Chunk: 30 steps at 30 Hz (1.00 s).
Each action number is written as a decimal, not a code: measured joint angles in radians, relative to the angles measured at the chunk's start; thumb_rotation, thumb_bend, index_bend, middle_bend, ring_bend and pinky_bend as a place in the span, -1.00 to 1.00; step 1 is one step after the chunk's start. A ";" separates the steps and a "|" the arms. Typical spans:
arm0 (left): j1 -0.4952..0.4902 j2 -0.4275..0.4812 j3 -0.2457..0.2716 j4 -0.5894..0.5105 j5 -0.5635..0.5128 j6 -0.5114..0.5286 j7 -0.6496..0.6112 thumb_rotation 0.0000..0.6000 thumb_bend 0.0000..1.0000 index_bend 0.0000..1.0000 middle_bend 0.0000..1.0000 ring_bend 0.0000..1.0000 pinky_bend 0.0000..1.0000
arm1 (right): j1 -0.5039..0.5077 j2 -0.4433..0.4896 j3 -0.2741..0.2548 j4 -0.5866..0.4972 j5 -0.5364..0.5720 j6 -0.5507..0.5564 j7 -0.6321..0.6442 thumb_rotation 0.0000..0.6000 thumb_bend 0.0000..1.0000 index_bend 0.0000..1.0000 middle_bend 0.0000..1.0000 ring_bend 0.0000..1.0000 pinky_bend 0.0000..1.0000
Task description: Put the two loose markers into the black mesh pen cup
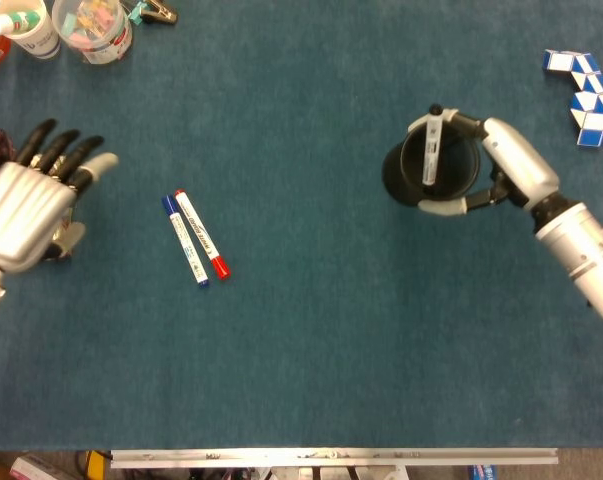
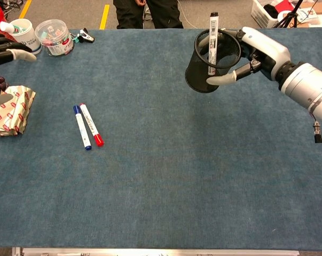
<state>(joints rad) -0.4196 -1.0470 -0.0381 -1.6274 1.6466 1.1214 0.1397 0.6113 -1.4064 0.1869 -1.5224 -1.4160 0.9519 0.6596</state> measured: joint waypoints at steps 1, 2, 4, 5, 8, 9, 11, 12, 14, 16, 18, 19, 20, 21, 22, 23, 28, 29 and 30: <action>-0.016 -0.009 0.005 0.022 0.018 -0.012 -0.020 1.00 -0.40 -0.63 -0.75 -0.81 -1.00 | 0.002 0.012 0.005 -0.013 0.009 -0.003 -0.010 1.00 -0.48 -0.16 -0.17 -0.38 -0.49; -0.027 -0.017 0.008 0.039 0.032 -0.019 -0.035 1.00 -0.40 -0.61 -0.74 -0.81 -1.00 | 0.002 0.021 0.008 -0.022 0.015 -0.004 -0.017 1.00 -0.48 -0.16 -0.17 -0.38 -0.49; -0.053 -0.039 0.019 0.083 0.067 -0.034 -0.072 1.00 -0.40 -0.59 -0.73 -0.81 -1.00 | 0.002 0.038 0.013 -0.040 0.028 -0.006 -0.031 1.00 -0.48 -0.16 -0.17 -0.38 -0.49; -0.064 -0.049 0.025 0.103 0.083 -0.039 -0.088 1.00 -0.40 -0.58 -0.72 -0.81 -1.00 | 0.001 0.043 0.014 -0.047 0.033 -0.006 -0.036 1.00 -0.48 -0.16 -0.17 -0.38 -0.49; -0.099 -0.089 0.044 0.178 0.136 -0.048 -0.138 1.00 -0.40 -0.53 -0.70 -0.81 -1.00 | -0.004 0.059 0.014 -0.063 0.046 -0.007 -0.049 1.00 -0.48 -0.16 -0.17 -0.38 -0.49; -0.110 -0.102 0.050 0.202 0.151 -0.050 -0.152 1.00 -0.40 -0.51 -0.70 -0.81 -1.00 | -0.005 0.062 0.013 -0.066 0.048 -0.008 -0.052 1.00 -0.48 -0.16 -0.17 -0.38 -0.49; -0.137 -0.136 0.065 0.256 0.182 -0.055 -0.188 1.00 -0.40 -0.49 -0.70 -0.81 -1.00 | -0.007 0.068 0.010 -0.072 0.052 -0.010 -0.058 1.00 -0.48 -0.16 -0.17 -0.38 -0.49; -0.148 -0.151 0.072 0.277 0.194 -0.057 -0.205 1.00 -0.40 -0.47 -0.70 -0.81 -1.00 | -0.007 0.070 0.010 -0.074 0.054 -0.011 -0.060 1.00 -0.48 -0.16 -0.17 -0.38 -0.49; -0.171 -0.182 0.087 0.316 0.215 -0.059 -0.243 1.00 -0.40 -0.42 -0.69 -0.81 -1.00 | -0.009 0.076 0.009 -0.077 0.058 -0.011 -0.063 1.00 -0.48 -0.16 -0.17 -0.38 -0.49; -0.186 -0.209 0.104 0.346 0.238 -0.052 -0.277 1.00 -0.40 -0.37 -0.69 -0.81 -1.00 | -0.012 0.079 0.008 -0.076 0.064 -0.012 -0.065 1.00 -0.48 -0.16 -0.17 -0.38 -0.49; -0.196 -0.230 0.121 0.369 0.260 -0.037 -0.299 1.00 -0.40 -0.29 -0.69 -0.81 -1.00 | -0.014 0.080 0.006 -0.074 0.068 -0.013 -0.065 1.00 -0.48 -0.16 -0.17 -0.38 -0.49; -0.201 -0.243 0.132 0.383 0.275 -0.026 -0.309 1.00 -0.40 -0.26 -0.70 -0.81 -1.00 | -0.015 0.081 0.005 -0.073 0.069 -0.014 -0.065 1.00 -0.48 -0.16 -0.17 -0.38 -0.49; -0.205 -0.253 0.141 0.393 0.286 -0.018 -0.316 1.00 -0.40 -0.25 -0.70 -0.81 -1.00 | -0.016 0.082 0.004 -0.072 0.070 -0.014 -0.065 1.00 -0.48 -0.16 -0.17 -0.38 -0.49; -0.209 -0.262 0.149 0.404 0.296 -0.012 -0.322 1.00 -0.40 -0.22 -0.70 -0.81 -1.00 | -0.017 0.082 0.002 -0.071 0.070 -0.016 -0.064 1.00 -0.48 -0.16 -0.17 -0.38 -0.49; -0.214 -0.274 0.159 0.419 0.308 -0.006 -0.328 1.00 -0.40 -0.20 -0.71 -0.81 -1.00 | -0.018 0.083 0.001 -0.069 0.071 -0.017 -0.064 1.00 -0.48 -0.16 -0.17 -0.38 -0.49; -0.218 -0.282 0.166 0.429 0.314 -0.002 -0.332 1.00 -0.40 -0.18 -0.71 -0.81 -1.00 | -0.019 0.083 0.000 -0.068 0.071 -0.017 -0.064 1.00 -0.48 -0.16 -0.17 -0.38 -0.49; -0.232 -0.324 0.194 0.482 0.335 0.019 -0.332 1.00 -0.40 -0.12 -0.72 -0.84 -1.00 | -0.023 0.085 0.000 -0.064 0.076 -0.015 -0.061 1.00 -0.48 -0.16 -0.17 -0.38 -0.49; -0.233 -0.331 0.197 0.488 0.335 0.020 -0.332 1.00 -0.40 -0.12 -0.72 -0.84 -1.00 | -0.023 0.085 0.000 -0.063 0.076 -0.015 -0.061 1.00 -0.48 -0.16 -0.17 -0.38 -0.49; -0.234 -0.338 0.199 0.492 0.334 0.020 -0.330 1.00 -0.40 -0.13 -0.73 -0.85 -1.00 | -0.024 0.085 0.000 -0.061 0.077 -0.016 -0.060 1.00 -0.48 -0.16 -0.17 -0.38 -0.49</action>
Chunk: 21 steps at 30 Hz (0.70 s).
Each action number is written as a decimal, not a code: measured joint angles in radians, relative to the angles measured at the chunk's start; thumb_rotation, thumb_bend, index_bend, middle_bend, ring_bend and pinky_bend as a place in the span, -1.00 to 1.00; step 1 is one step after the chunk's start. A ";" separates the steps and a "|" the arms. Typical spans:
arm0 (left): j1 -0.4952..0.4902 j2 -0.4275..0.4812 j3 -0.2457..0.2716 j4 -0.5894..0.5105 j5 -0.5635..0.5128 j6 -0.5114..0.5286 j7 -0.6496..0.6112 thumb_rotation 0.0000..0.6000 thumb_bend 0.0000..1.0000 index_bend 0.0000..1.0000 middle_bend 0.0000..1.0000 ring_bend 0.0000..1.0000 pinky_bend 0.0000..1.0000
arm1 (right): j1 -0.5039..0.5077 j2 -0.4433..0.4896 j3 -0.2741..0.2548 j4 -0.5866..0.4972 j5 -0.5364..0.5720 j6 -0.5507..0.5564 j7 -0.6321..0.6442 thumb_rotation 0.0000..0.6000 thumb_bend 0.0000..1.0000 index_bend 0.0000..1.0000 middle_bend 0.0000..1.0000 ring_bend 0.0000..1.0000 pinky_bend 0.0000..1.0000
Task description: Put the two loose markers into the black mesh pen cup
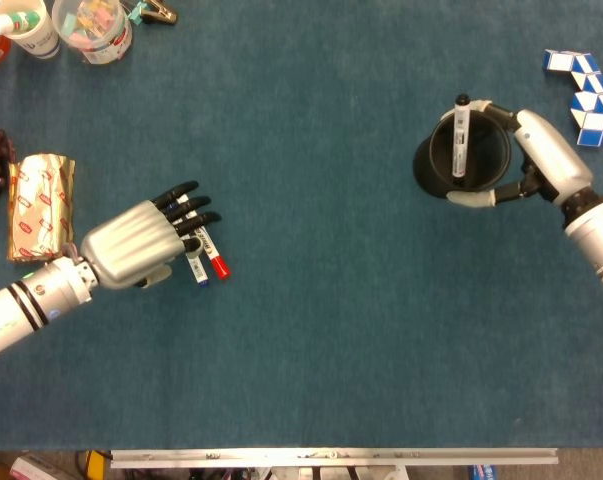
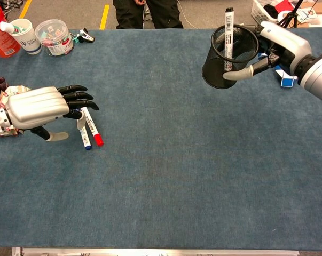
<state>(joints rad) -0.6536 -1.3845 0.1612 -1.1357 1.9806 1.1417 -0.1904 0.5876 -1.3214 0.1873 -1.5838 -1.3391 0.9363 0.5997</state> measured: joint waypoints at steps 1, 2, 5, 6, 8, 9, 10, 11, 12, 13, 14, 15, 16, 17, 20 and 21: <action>-0.002 -0.007 0.003 0.004 -0.002 -0.001 0.004 1.00 -0.40 -0.13 -0.73 -0.86 -1.00 | 0.000 0.000 0.000 0.001 0.001 -0.001 0.001 1.00 -0.48 -0.16 -0.17 -0.38 -0.49; -0.003 -0.012 0.005 0.007 -0.003 -0.002 0.009 1.00 -0.40 -0.13 -0.74 -0.87 -1.00 | 0.000 0.000 0.000 0.003 0.001 -0.002 0.002 1.00 -0.48 -0.16 -0.17 -0.38 -0.49; -0.007 -0.030 0.009 0.016 -0.007 -0.004 0.028 1.00 -0.40 -0.14 -0.77 -0.89 -1.00 | -0.002 0.000 -0.001 0.008 0.002 -0.004 0.006 1.00 -0.48 -0.16 -0.17 -0.38 -0.49; -0.007 -0.035 0.010 0.018 -0.010 -0.004 0.033 1.00 -0.40 -0.14 -0.77 -0.89 -1.00 | -0.003 0.000 -0.002 0.009 0.003 -0.005 0.007 1.00 -0.48 -0.16 -0.17 -0.38 -0.49; -0.006 -0.049 0.013 0.027 -0.013 0.000 0.043 1.00 -0.40 -0.14 -0.77 -0.90 -1.00 | -0.005 0.000 -0.003 0.012 0.004 -0.005 0.010 1.00 -0.48 -0.16 -0.17 -0.38 -0.49; -0.006 -0.055 0.015 0.032 -0.014 0.002 0.048 1.00 -0.40 -0.14 -0.78 -0.90 -1.00 | -0.006 0.001 -0.003 0.013 0.004 -0.005 0.011 1.00 -0.48 -0.16 -0.17 -0.38 -0.49; -0.005 -0.064 0.019 0.039 -0.015 0.005 0.054 1.00 -0.40 -0.14 -0.78 -0.90 -1.00 | -0.008 0.002 -0.004 0.014 0.004 -0.004 0.013 1.00 -0.48 -0.16 -0.17 -0.38 -0.49; -0.004 -0.069 0.021 0.043 -0.015 0.007 0.059 1.00 -0.40 -0.14 -0.78 -0.90 -1.00 | -0.009 0.003 -0.004 0.015 0.003 -0.004 0.014 1.00 -0.48 -0.16 -0.17 -0.38 -0.49; -0.003 -0.074 0.023 0.046 -0.016 0.009 0.063 1.00 -0.40 -0.14 -0.78 -0.91 -1.00 | -0.010 0.004 -0.005 0.015 0.003 -0.004 0.016 1.00 -0.48 -0.16 -0.17 -0.38 -0.49; -0.001 -0.079 0.024 0.049 -0.019 0.012 0.069 1.00 -0.40 -0.14 -0.78 -0.91 -1.00 | -0.012 0.004 -0.005 0.016 0.002 -0.002 0.016 1.00 -0.48 -0.16 -0.17 -0.38 -0.49; 0.000 -0.083 0.024 0.050 -0.022 0.012 0.075 1.00 -0.40 -0.14 -0.78 -0.91 -1.00 | -0.013 0.005 -0.006 0.017 0.002 -0.002 0.017 1.00 -0.48 -0.16 -0.17 -0.38 -0.49; 0.001 -0.086 0.024 0.051 -0.025 0.013 0.081 1.00 -0.40 -0.14 -0.78 -0.91 -1.00 | -0.013 0.005 -0.006 0.017 0.002 -0.002 0.019 1.00 -0.48 -0.16 -0.17 -0.38 -0.49; 0.002 -0.092 0.024 0.054 -0.027 0.015 0.090 1.00 -0.40 -0.14 -0.78 -0.91 -1.00 | -0.014 0.006 -0.006 0.017 0.001 -0.001 0.021 1.00 -0.48 -0.16 -0.17 -0.38 -0.49; 0.002 -0.096 0.025 0.057 -0.029 0.016 0.095 1.00 -0.40 -0.14 -0.78 -0.91 -1.00 | -0.015 0.006 -0.006 0.018 0.001 0.000 0.022 1.00 -0.48 -0.16 -0.17 -0.38 -0.49; 0.003 -0.103 0.028 0.063 -0.032 0.017 0.100 1.00 -0.40 -0.14 -0.78 -0.91 -1.00 | -0.017 0.007 -0.006 0.019 0.001 0.000 0.024 1.00 -0.48 -0.16 -0.17 -0.38 -0.49; 0.002 -0.106 0.030 0.066 -0.033 0.017 0.101 1.00 -0.40 -0.14 -0.78 -0.91 -1.00 | -0.018 0.007 -0.006 0.019 0.001 0.001 0.025 1.00 -0.48 -0.16 -0.17 -0.38 -0.49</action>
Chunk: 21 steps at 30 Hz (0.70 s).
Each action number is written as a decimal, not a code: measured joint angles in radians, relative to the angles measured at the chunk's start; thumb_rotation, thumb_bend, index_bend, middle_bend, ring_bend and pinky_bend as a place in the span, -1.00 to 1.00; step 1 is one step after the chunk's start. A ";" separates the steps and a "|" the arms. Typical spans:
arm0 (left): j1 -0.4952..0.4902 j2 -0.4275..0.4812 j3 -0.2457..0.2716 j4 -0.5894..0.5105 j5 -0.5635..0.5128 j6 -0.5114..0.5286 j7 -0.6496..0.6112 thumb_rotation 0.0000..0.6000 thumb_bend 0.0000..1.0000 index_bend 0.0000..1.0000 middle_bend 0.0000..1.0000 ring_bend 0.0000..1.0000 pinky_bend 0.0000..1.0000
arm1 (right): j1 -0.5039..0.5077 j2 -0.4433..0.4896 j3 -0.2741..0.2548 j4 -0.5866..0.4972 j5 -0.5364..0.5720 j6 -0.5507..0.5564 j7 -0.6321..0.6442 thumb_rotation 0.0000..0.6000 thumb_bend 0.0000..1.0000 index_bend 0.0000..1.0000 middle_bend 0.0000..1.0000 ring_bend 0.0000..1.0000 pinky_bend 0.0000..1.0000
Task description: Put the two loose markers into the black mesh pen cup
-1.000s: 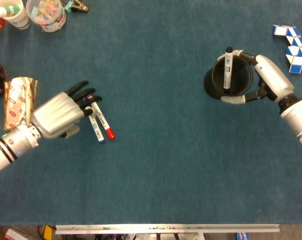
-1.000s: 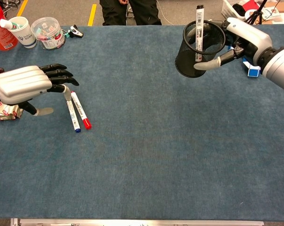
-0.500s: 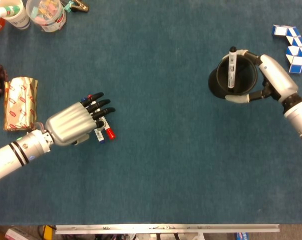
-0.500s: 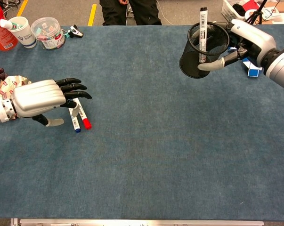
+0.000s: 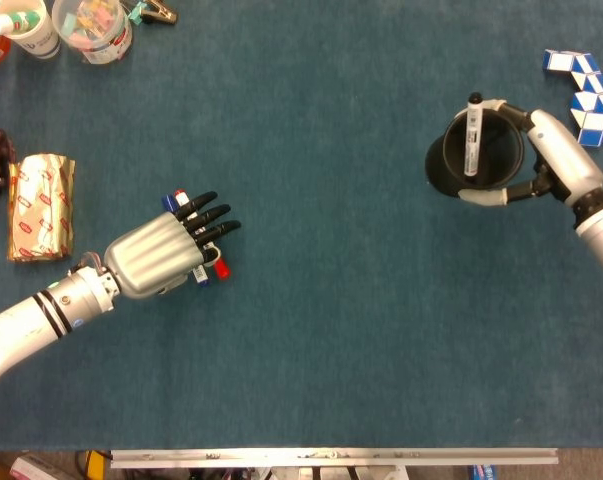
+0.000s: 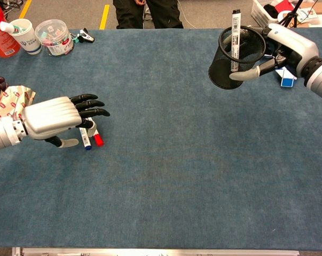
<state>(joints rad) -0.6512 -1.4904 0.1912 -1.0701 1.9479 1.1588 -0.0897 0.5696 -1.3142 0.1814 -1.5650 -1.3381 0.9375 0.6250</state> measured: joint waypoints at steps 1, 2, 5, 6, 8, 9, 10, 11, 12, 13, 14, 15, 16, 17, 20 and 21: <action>0.000 -0.004 0.004 0.005 0.000 -0.001 0.002 1.00 -0.40 -0.14 -0.78 -0.91 -1.00 | -0.002 0.001 0.000 0.000 0.001 0.001 0.000 1.00 -0.48 -0.16 -0.17 -0.38 -0.49; 0.000 -0.008 0.007 0.009 0.000 -0.001 0.002 1.00 -0.40 -0.14 -0.79 -0.91 -1.00 | -0.002 0.001 0.000 0.000 0.000 0.002 0.000 1.00 -0.48 -0.16 -0.17 -0.38 -0.49; 0.001 -0.018 0.015 0.019 -0.002 0.004 0.000 1.00 -0.40 -0.14 -0.79 -0.91 -1.00 | -0.003 0.001 0.000 0.001 -0.001 0.001 0.002 1.00 -0.48 -0.16 -0.17 -0.38 -0.49; 0.001 -0.020 0.016 0.021 -0.003 0.005 -0.002 1.00 -0.40 -0.14 -0.78 -0.91 -1.00 | -0.003 0.001 0.000 0.001 -0.001 0.001 0.003 1.00 -0.48 -0.16 -0.17 -0.38 -0.49; 0.000 -0.027 0.020 0.026 -0.004 0.006 -0.004 1.00 -0.40 -0.14 -0.79 -0.91 -1.00 | -0.004 0.001 0.000 0.002 -0.001 0.001 0.006 1.00 -0.48 -0.16 -0.17 -0.38 -0.49; -0.001 -0.029 0.021 0.029 -0.004 0.007 -0.004 1.00 -0.40 -0.14 -0.79 -0.91 -1.00 | -0.005 0.001 0.000 0.002 -0.002 0.002 0.006 1.00 -0.48 -0.16 -0.17 -0.38 -0.49; -0.001 -0.033 0.023 0.032 -0.004 0.009 -0.004 1.00 -0.40 -0.14 -0.79 -0.91 -1.00 | -0.006 0.001 0.000 0.002 -0.002 0.003 0.007 1.00 -0.48 -0.16 -0.17 -0.38 -0.49; -0.002 -0.035 0.024 0.035 -0.005 0.010 -0.005 1.00 -0.40 -0.14 -0.78 -0.91 -1.00 | -0.007 0.002 0.000 0.003 -0.002 0.003 0.008 1.00 -0.48 -0.16 -0.17 -0.38 -0.49; -0.002 -0.038 0.026 0.037 -0.006 0.011 -0.006 1.00 -0.40 -0.14 -0.78 -0.91 -1.00 | -0.007 0.002 0.000 0.003 -0.002 0.004 0.008 1.00 -0.48 -0.16 -0.17 -0.38 -0.49; -0.003 -0.040 0.027 0.040 -0.007 0.013 -0.007 1.00 -0.40 -0.13 -0.78 -0.91 -1.00 | -0.008 0.003 0.000 0.002 -0.003 0.005 0.010 1.00 -0.48 -0.16 -0.17 -0.38 -0.49; -0.003 -0.042 0.028 0.042 -0.008 0.014 -0.007 1.00 -0.40 -0.13 -0.78 -0.91 -1.00 | -0.009 0.004 0.000 0.002 -0.003 0.005 0.011 1.00 -0.48 -0.16 -0.17 -0.38 -0.49; -0.004 -0.044 0.029 0.044 -0.008 0.014 -0.008 1.00 -0.40 -0.13 -0.78 -0.91 -1.00 | -0.010 0.004 0.001 0.002 -0.003 0.006 0.012 1.00 -0.48 -0.16 -0.17 -0.38 -0.49; -0.004 -0.046 0.030 0.046 -0.009 0.014 -0.008 1.00 -0.40 -0.13 -0.78 -0.91 -1.00 | -0.010 0.005 0.001 0.002 -0.003 0.007 0.013 1.00 -0.48 -0.16 -0.17 -0.38 -0.49; -0.005 -0.048 0.031 0.048 -0.010 0.014 -0.008 1.00 -0.40 -0.13 -0.78 -0.91 -1.00 | -0.011 0.005 0.002 0.003 -0.003 0.007 0.014 1.00 -0.48 -0.16 -0.17 -0.38 -0.49; -0.007 -0.054 0.035 0.056 -0.012 0.013 -0.008 1.00 -0.40 -0.12 -0.78 -0.91 -1.00 | -0.011 0.006 0.002 0.004 -0.003 0.006 0.016 1.00 -0.48 -0.16 -0.17 -0.38 -0.49; -0.007 -0.056 0.035 0.059 -0.012 0.014 -0.008 1.00 -0.40 -0.11 -0.79 -0.91 -1.00 | -0.011 0.006 0.001 0.005 -0.003 0.005 0.017 1.00 -0.48 -0.16 -0.17 -0.38 -0.49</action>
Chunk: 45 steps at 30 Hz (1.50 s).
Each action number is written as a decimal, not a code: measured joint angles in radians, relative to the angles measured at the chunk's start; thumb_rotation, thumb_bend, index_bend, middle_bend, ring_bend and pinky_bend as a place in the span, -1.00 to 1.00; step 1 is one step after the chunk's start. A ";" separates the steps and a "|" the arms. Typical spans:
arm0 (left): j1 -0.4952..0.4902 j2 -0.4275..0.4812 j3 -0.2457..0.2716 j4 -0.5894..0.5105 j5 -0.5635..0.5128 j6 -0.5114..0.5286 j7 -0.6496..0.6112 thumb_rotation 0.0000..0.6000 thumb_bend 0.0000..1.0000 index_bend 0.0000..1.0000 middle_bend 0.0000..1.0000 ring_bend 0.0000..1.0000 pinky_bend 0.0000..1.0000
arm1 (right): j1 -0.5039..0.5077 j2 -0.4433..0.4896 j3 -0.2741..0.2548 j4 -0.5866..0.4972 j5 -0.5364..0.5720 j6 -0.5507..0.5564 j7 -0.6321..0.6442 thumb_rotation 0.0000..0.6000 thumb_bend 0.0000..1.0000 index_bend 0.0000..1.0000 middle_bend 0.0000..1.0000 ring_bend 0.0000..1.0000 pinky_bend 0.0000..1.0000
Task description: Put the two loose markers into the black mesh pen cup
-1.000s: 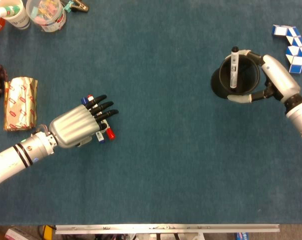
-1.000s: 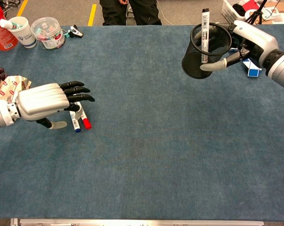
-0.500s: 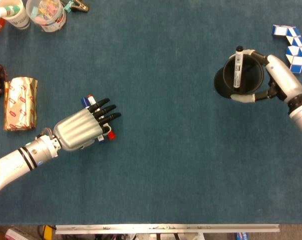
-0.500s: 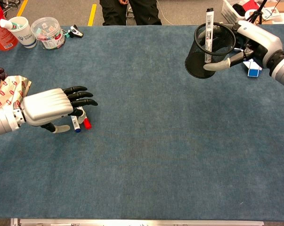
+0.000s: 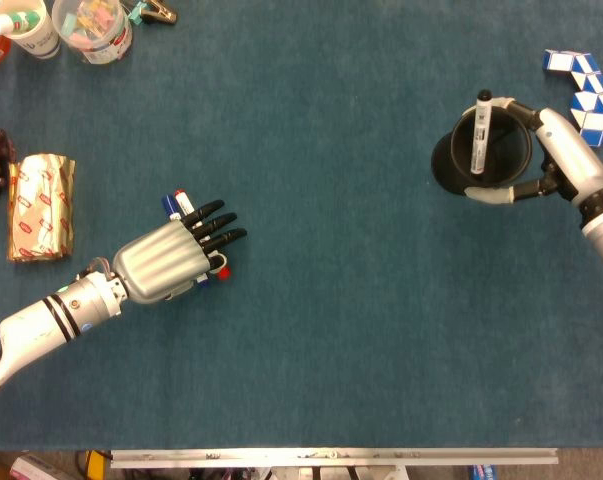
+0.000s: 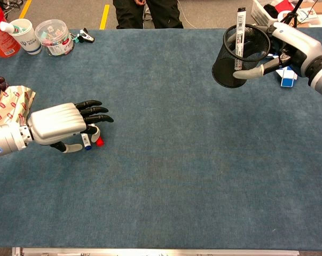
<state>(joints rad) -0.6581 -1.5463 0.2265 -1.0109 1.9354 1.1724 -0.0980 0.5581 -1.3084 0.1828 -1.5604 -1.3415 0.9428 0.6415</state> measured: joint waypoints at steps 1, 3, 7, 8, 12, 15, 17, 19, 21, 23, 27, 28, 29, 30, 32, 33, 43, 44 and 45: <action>0.000 -0.002 0.001 0.004 -0.001 0.001 -0.001 1.00 -0.40 -0.11 -0.79 -0.91 -1.00 | 0.000 0.000 0.000 0.001 0.000 0.000 0.001 1.00 -0.48 -0.16 -0.17 -0.38 -0.49; -0.001 -0.006 0.003 0.010 -0.003 0.002 -0.005 1.00 -0.40 -0.10 -0.78 -0.91 -1.00 | -0.001 0.000 0.000 0.002 0.000 -0.001 0.003 1.00 -0.48 -0.16 -0.17 -0.38 -0.49; -0.002 -0.014 0.008 0.022 -0.007 0.002 -0.011 1.00 -0.40 -0.09 -0.78 -0.91 -1.00 | -0.002 0.000 0.002 0.004 0.000 0.000 0.006 1.00 -0.48 -0.16 -0.17 -0.38 -0.49; -0.002 -0.016 0.009 0.024 -0.008 0.002 -0.012 1.00 -0.40 -0.08 -0.78 -0.91 -1.00 | -0.002 -0.001 0.002 0.004 0.000 0.001 0.007 1.00 -0.48 -0.16 -0.17 -0.38 -0.49; -0.004 -0.023 0.011 0.033 -0.010 0.005 -0.017 1.00 -0.40 -0.04 -0.78 -0.91 -1.00 | -0.004 0.000 0.002 0.007 0.002 0.001 0.008 1.00 -0.48 -0.16 -0.17 -0.38 -0.49; -0.007 -0.029 0.012 0.039 -0.012 0.006 -0.022 1.00 -0.40 -0.02 -0.78 -0.91 -1.00 | -0.006 0.001 0.003 0.008 0.002 0.002 0.010 1.00 -0.48 -0.16 -0.17 -0.38 -0.49; -0.009 -0.034 0.013 0.043 -0.014 0.004 -0.025 1.00 -0.40 -0.02 -0.78 -0.91 -1.00 | -0.007 0.001 0.002 0.008 0.002 0.002 0.010 1.00 -0.48 -0.16 -0.17 -0.38 -0.49; -0.011 -0.038 0.015 0.046 -0.015 0.002 -0.028 1.00 -0.40 -0.02 -0.78 -0.91 -1.00 | -0.008 0.002 0.003 0.008 0.003 0.003 0.011 1.00 -0.48 -0.16 -0.17 -0.38 -0.49; -0.013 -0.041 0.017 0.048 -0.016 0.001 -0.031 1.00 -0.40 -0.01 -0.78 -0.91 -1.00 | -0.009 0.003 0.003 0.008 0.003 0.004 0.013 1.00 -0.48 -0.16 -0.17 -0.38 -0.49; -0.015 -0.044 0.018 0.051 -0.016 0.000 -0.032 1.00 -0.40 -0.01 -0.79 -0.91 -1.00 | -0.010 0.004 0.004 0.008 0.003 0.005 0.014 1.00 -0.48 -0.16 -0.17 -0.38 -0.49; -0.019 -0.050 0.018 0.056 -0.019 -0.002 -0.036 1.00 -0.40 0.01 -0.78 -0.91 -1.00 | -0.012 0.005 0.005 0.009 0.002 0.006 0.017 1.00 -0.48 -0.16 -0.17 -0.38 -0.49; -0.020 -0.052 0.019 0.058 -0.020 -0.002 -0.038 1.00 -0.40 0.01 -0.78 -0.91 -1.00 | -0.013 0.005 0.005 0.010 0.002 0.007 0.017 1.00 -0.48 -0.16 -0.17 -0.38 -0.49; -0.021 -0.053 0.019 0.059 -0.021 -0.003 -0.039 1.00 -0.40 0.03 -0.78 -0.91 -1.00 | -0.013 0.005 0.005 0.010 0.002 0.008 0.018 1.00 -0.48 -0.16 -0.17 -0.38 -0.49; -0.021 -0.054 0.019 0.061 -0.021 -0.002 -0.041 1.00 -0.40 0.04 -0.78 -0.91 -1.00 | -0.014 0.005 0.005 0.010 0.002 0.008 0.019 1.00 -0.48 -0.16 -0.17 -0.38 -0.49; -0.023 -0.057 0.020 0.063 -0.023 -0.003 -0.045 1.00 -0.40 0.05 -0.78 -0.91 -1.00 | -0.015 0.007 0.005 0.011 0.002 0.008 0.021 1.00 -0.48 -0.16 -0.17 -0.38 -0.49; -0.024 -0.058 0.020 0.064 -0.024 -0.003 -0.046 1.00 -0.40 0.05 -0.78 -0.91 -1.00 | -0.015 0.007 0.005 0.011 0.002 0.009 0.022 1.00 -0.48 -0.16 -0.17 -0.38 -0.49; -0.029 -0.052 0.016 0.059 -0.037 0.003 -0.060 1.00 -0.40 0.13 -0.78 -0.91 -1.00 | -0.020 0.010 0.010 0.009 0.002 0.016 0.026 1.00 -0.48 -0.16 -0.17 -0.38 -0.49; -0.029 -0.049 0.015 0.056 -0.039 0.004 -0.061 1.00 -0.40 0.13 -0.78 -0.91 -1.00 | -0.020 0.010 0.010 0.008 0.001 0.016 0.026 1.00 -0.48 -0.16 -0.17 -0.38 -0.49; -0.029 -0.047 0.015 0.052 -0.040 0.005 -0.062 1.00 -0.40 0.14 -0.78 -0.91 -1.00 | -0.020 0.009 0.010 0.008 0.000 0.016 0.026 1.00 -0.48 -0.16 -0.17 -0.38 -0.49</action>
<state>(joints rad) -0.6871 -1.5928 0.2413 -0.9585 1.8950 1.1776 -0.1604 0.5386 -1.2989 0.1925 -1.5524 -1.3418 0.9592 0.6675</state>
